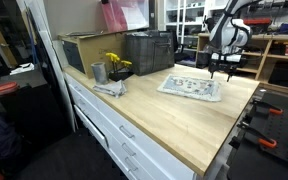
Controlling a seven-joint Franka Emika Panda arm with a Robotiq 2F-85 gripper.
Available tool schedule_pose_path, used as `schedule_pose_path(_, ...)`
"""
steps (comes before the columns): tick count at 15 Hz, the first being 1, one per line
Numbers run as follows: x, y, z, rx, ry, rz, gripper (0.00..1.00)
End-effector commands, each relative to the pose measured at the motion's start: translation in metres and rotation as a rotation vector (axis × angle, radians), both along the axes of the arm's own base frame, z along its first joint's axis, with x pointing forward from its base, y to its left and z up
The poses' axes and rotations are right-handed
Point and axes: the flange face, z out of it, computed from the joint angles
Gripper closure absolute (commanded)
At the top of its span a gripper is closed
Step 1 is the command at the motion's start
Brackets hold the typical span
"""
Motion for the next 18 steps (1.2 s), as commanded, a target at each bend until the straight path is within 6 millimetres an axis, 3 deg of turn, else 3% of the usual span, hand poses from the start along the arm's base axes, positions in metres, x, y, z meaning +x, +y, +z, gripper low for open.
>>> schedule_pose_path(1,0.001,-0.02,0.001,0.051,-0.09,0.038,0.0)
schedule_pose_path(9,-0.007,-0.02,-0.013,0.099,-0.172,0.235,0.0)
schedule_pose_path(18,-0.013,-0.019,-0.03,0.131,-0.169,0.278,0.0)
